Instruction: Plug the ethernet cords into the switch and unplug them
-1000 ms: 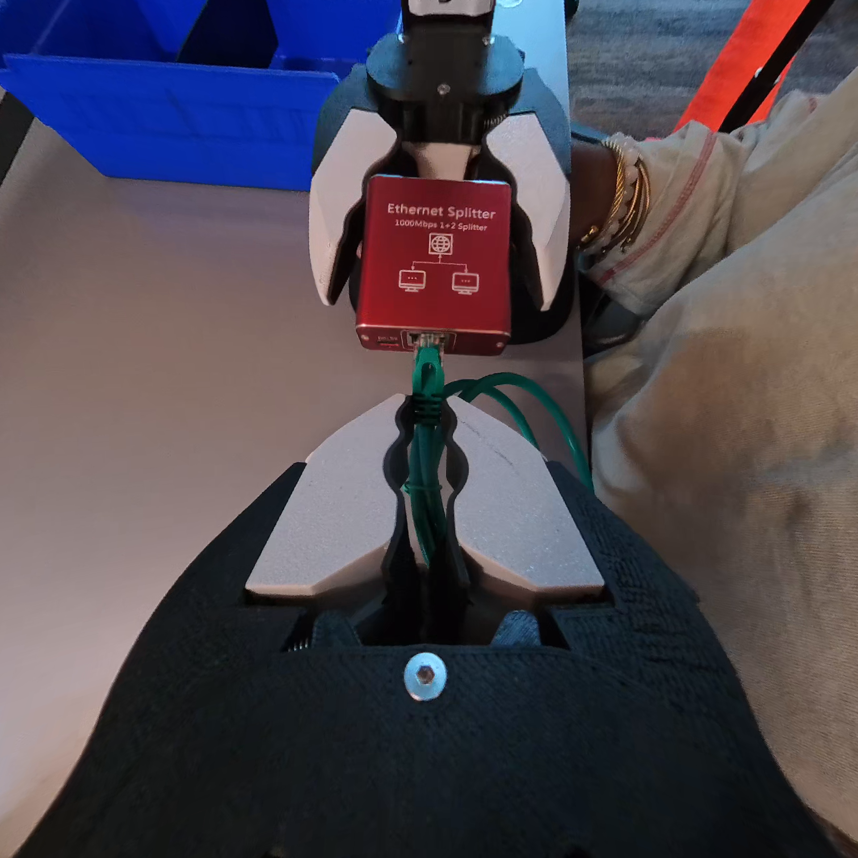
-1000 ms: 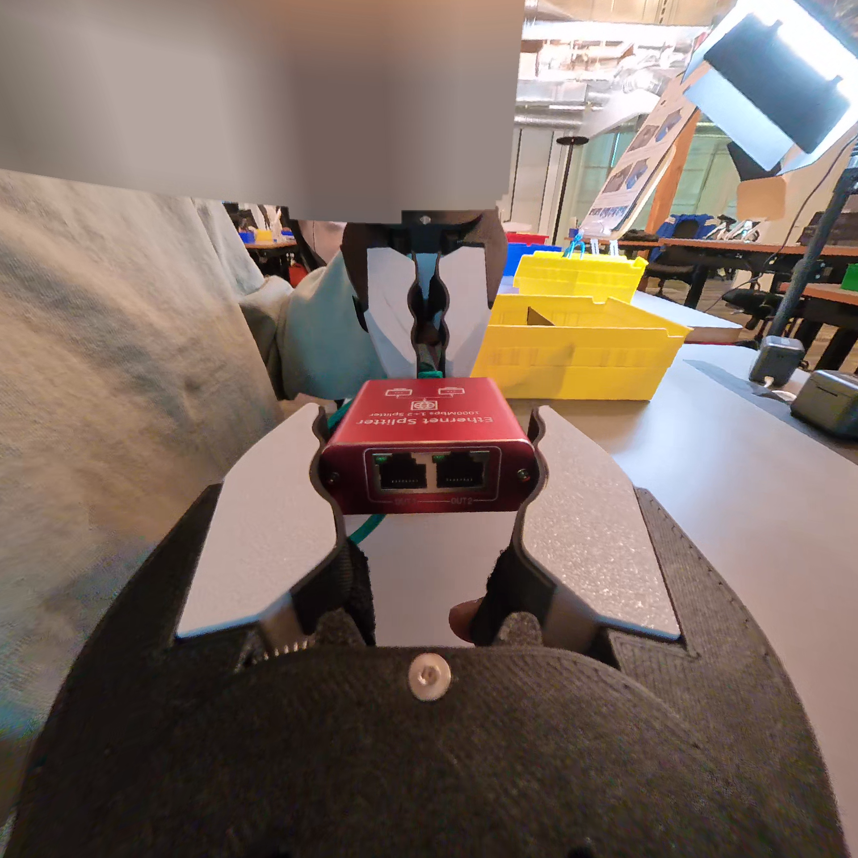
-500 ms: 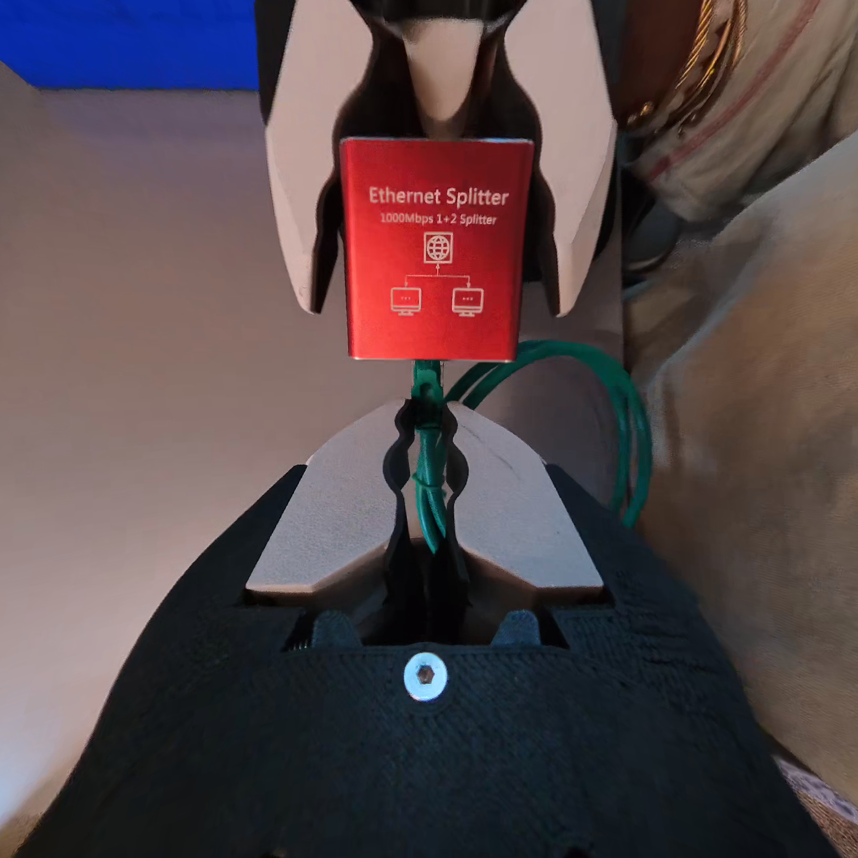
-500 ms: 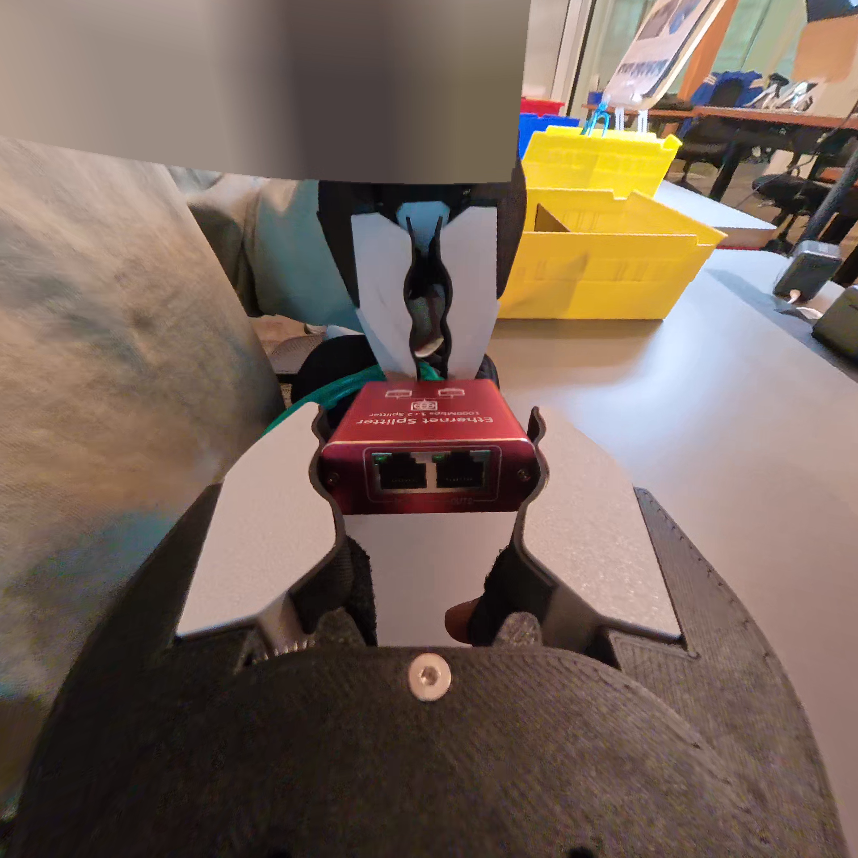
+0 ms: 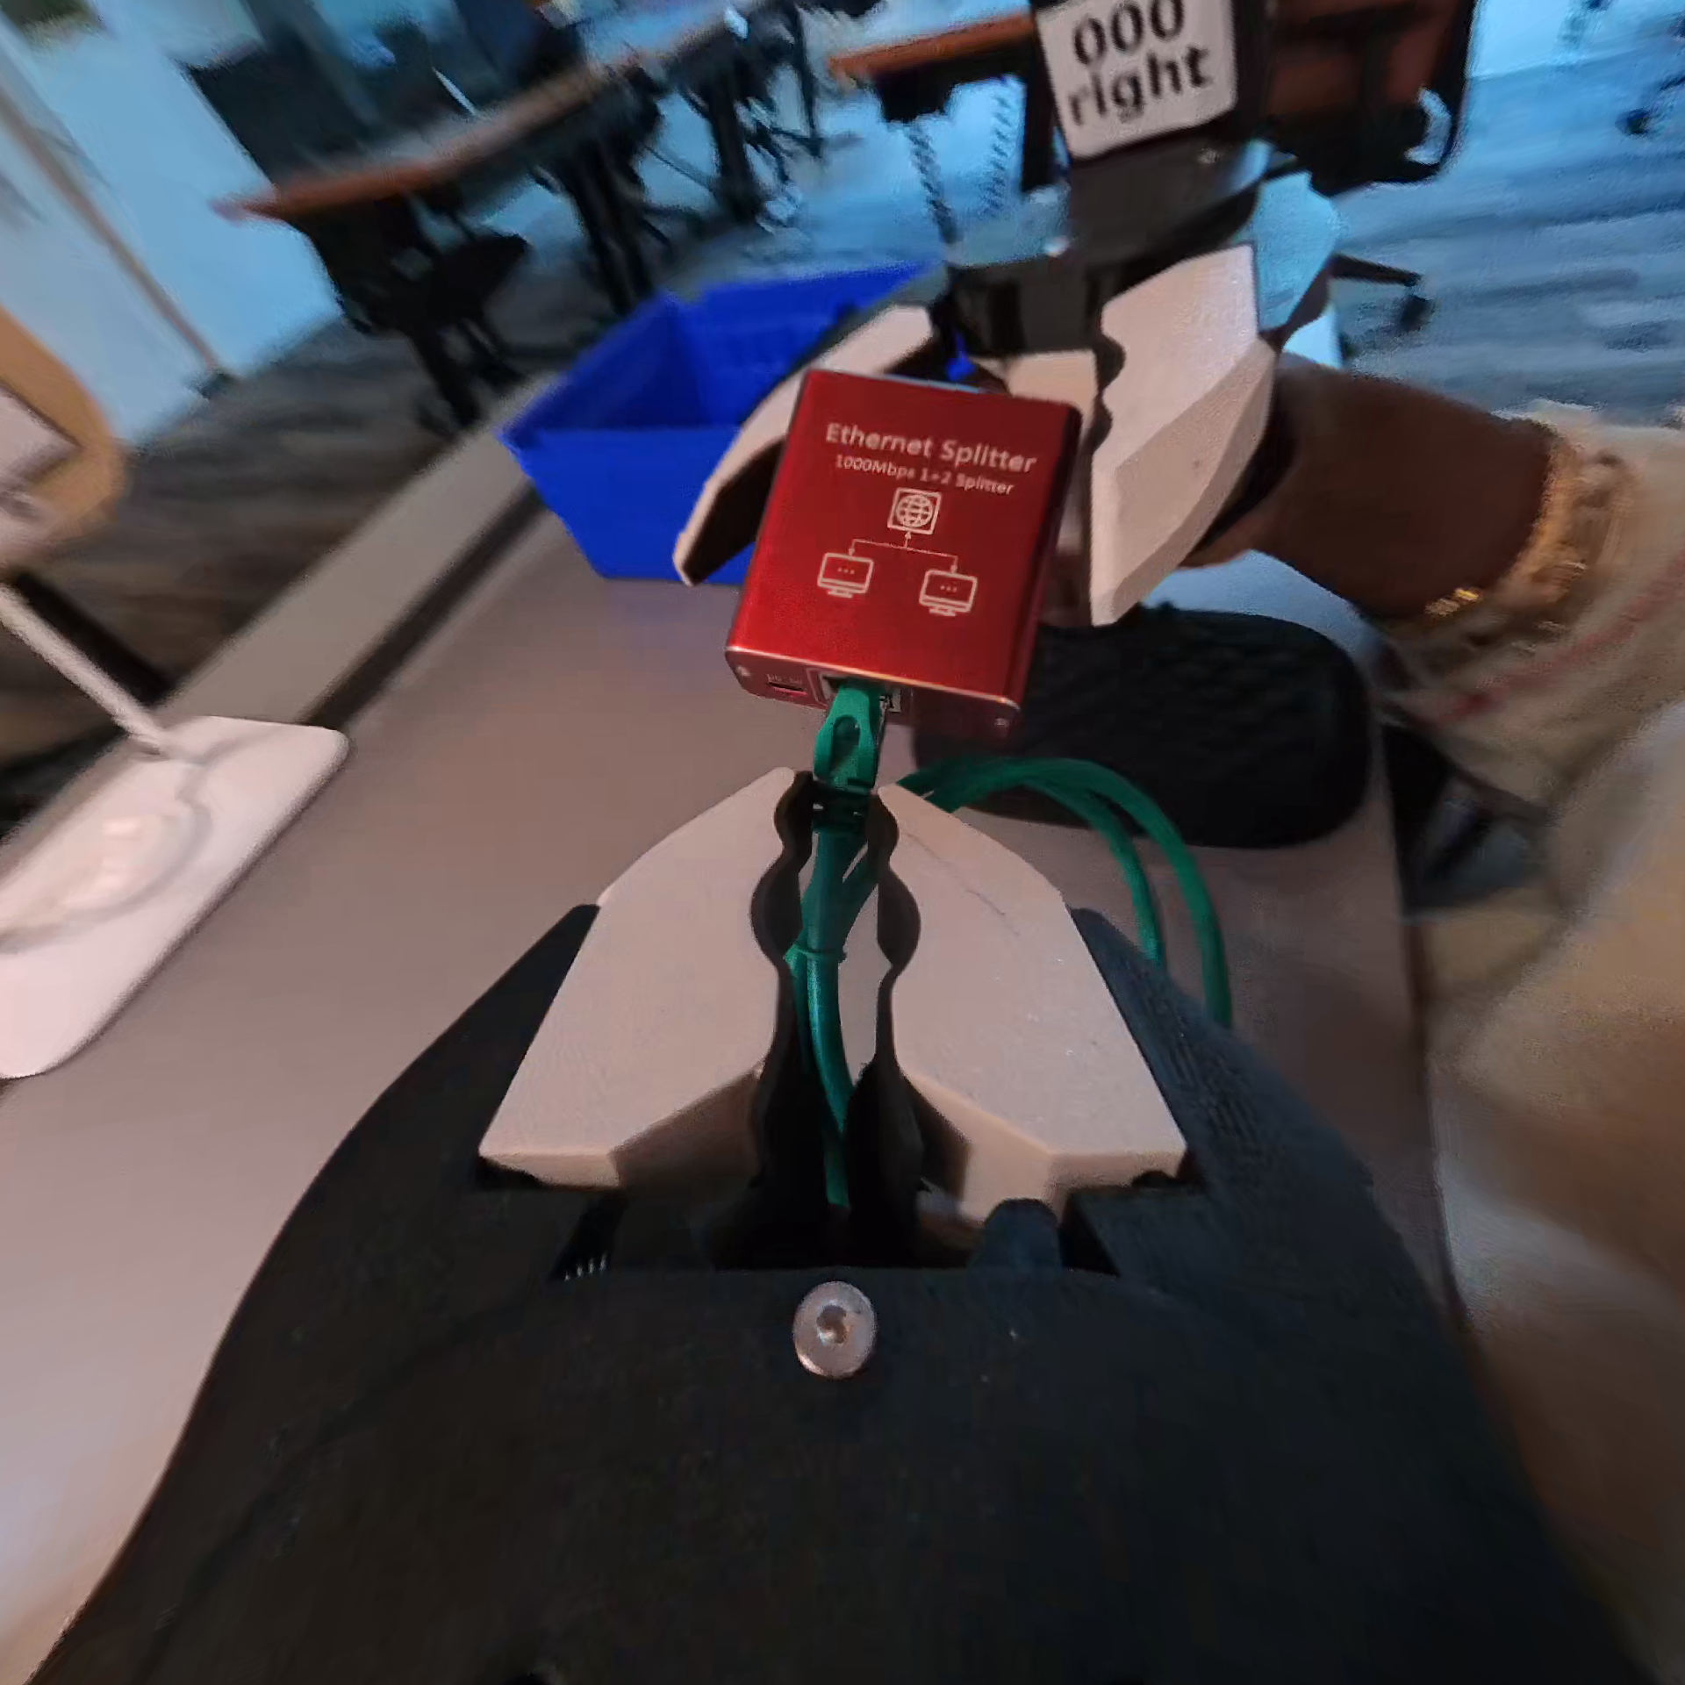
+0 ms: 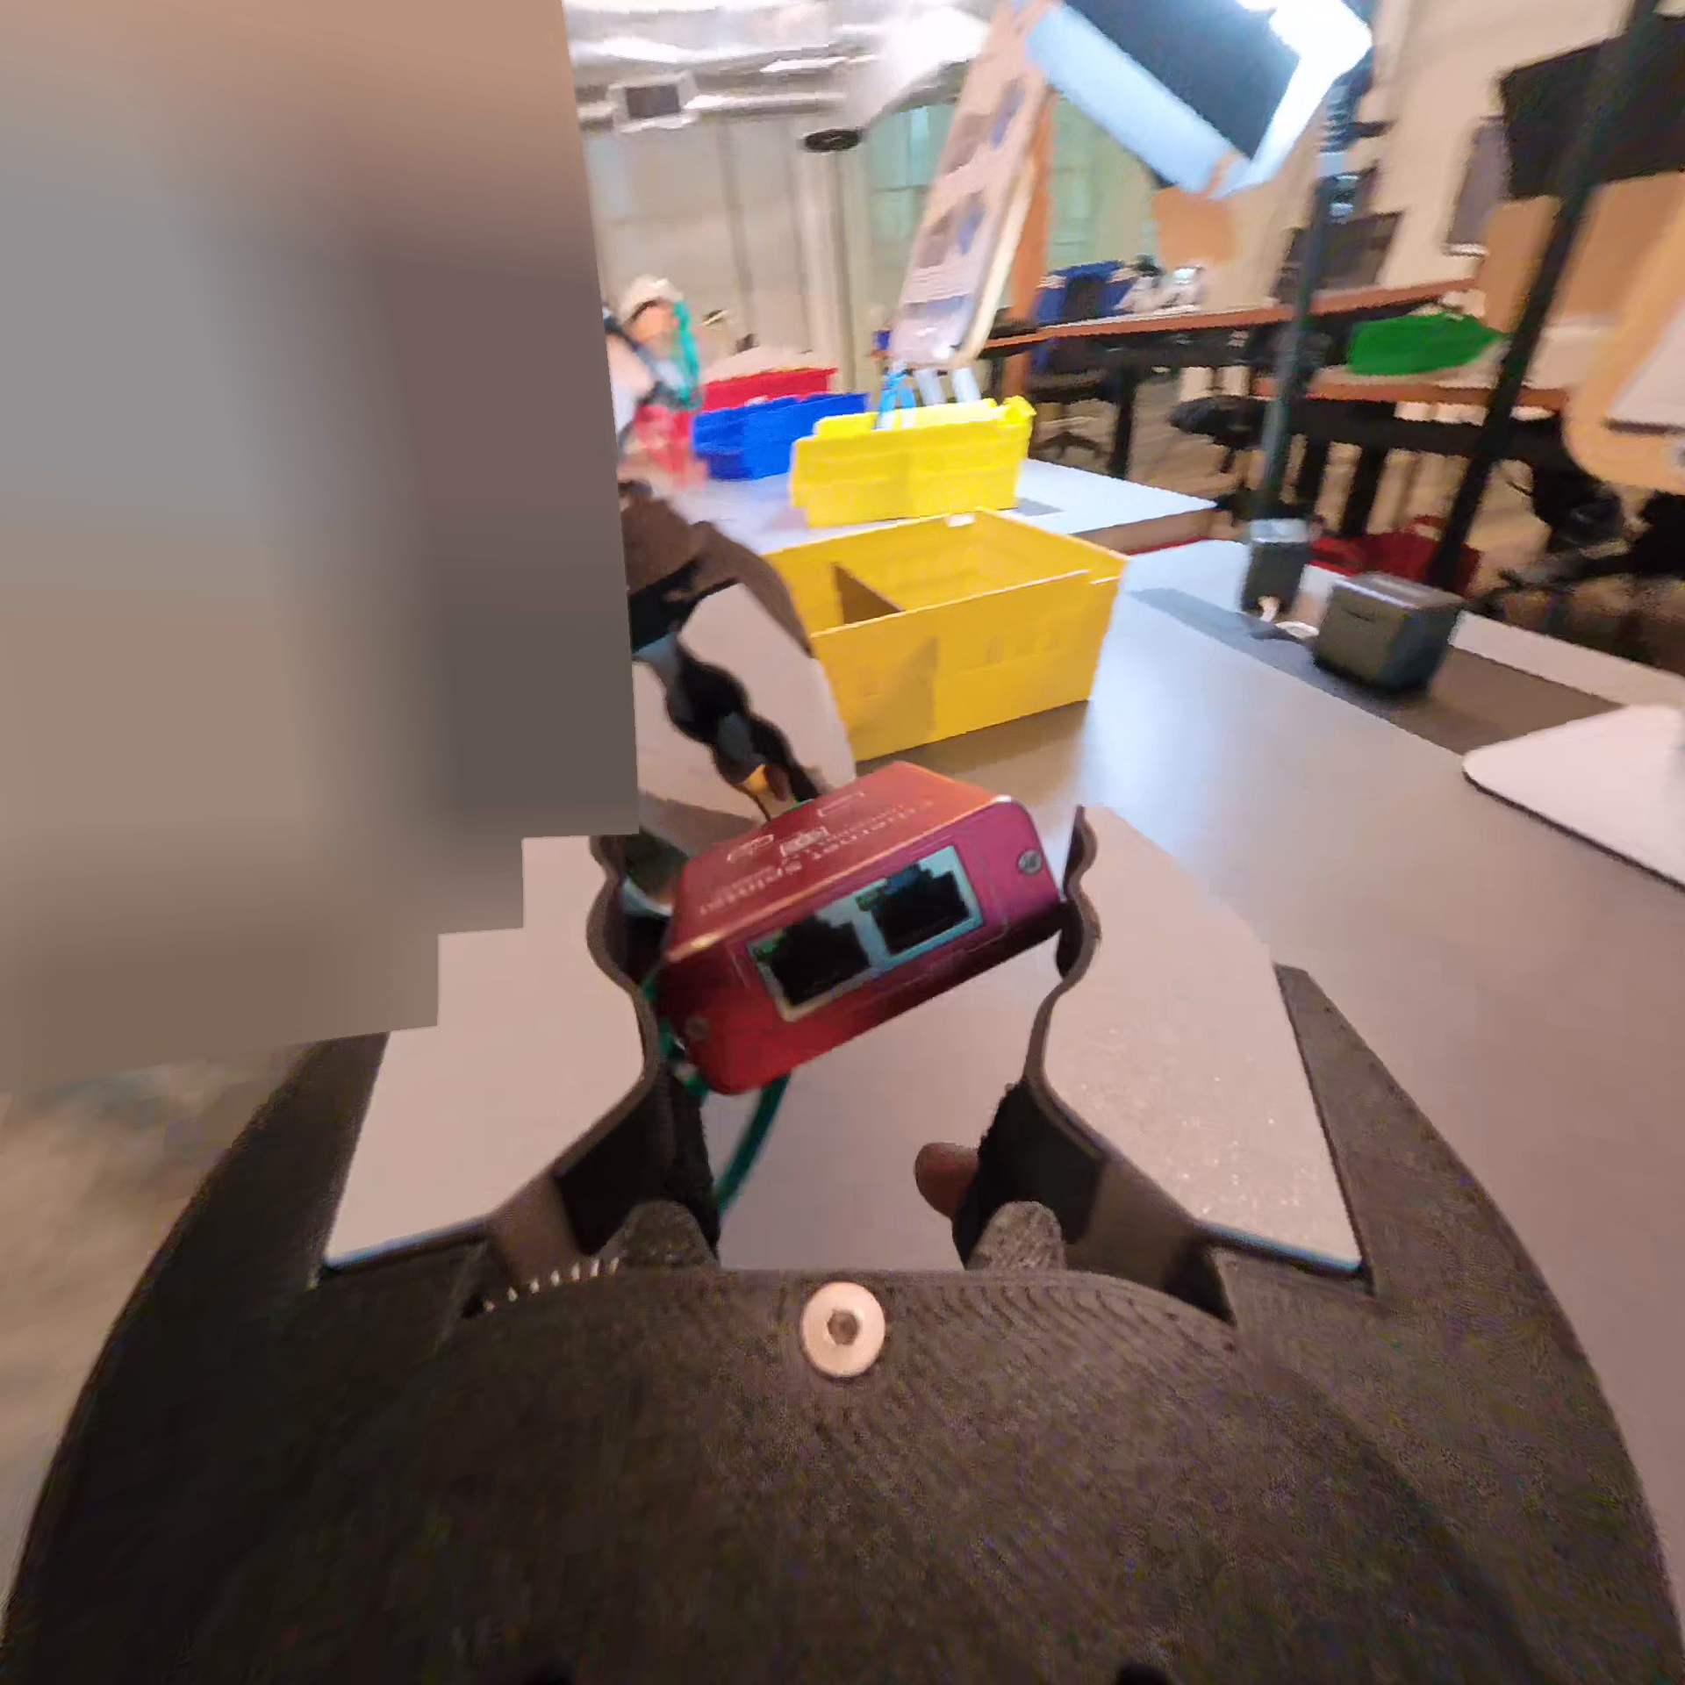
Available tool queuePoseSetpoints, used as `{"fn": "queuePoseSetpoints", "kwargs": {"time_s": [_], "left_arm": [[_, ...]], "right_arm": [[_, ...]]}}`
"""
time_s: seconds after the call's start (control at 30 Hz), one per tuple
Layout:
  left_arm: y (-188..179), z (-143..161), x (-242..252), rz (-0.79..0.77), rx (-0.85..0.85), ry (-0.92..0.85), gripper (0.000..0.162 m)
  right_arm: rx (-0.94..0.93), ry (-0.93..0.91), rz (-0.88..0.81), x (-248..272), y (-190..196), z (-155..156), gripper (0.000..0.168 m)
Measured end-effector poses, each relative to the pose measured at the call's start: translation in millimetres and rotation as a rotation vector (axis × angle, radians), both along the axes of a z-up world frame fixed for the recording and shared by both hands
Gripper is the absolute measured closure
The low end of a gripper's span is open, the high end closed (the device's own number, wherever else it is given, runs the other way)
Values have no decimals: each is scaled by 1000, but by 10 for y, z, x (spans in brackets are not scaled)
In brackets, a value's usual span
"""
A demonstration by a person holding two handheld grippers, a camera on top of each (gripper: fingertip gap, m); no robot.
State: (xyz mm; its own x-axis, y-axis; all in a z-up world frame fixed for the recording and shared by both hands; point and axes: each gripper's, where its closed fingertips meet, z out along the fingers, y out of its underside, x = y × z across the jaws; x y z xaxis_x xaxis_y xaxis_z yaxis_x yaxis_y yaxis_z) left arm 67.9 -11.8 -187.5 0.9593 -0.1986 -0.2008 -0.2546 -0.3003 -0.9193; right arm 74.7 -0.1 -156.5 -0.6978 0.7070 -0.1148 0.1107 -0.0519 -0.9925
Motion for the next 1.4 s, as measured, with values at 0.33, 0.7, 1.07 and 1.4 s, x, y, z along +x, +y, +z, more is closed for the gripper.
{"fn": "queuePoseSetpoints", "kwargs": {"time_s": [0.33,0.7,1.07,1.4], "left_arm": [[6,484,-331,376,426,324,152],[43,341,-287,332,467,221,131],[-257,412,-346,233,509,155,126],[-65,-30,130,-125,230,395,115]], "right_arm": [[-476,-8,-183,-124,169,418,97],[80,266,-297,-207,67,419,141],[835,320,-314,-177,155,-5,140],[1150,105,132,77,4,-557,141]]}}
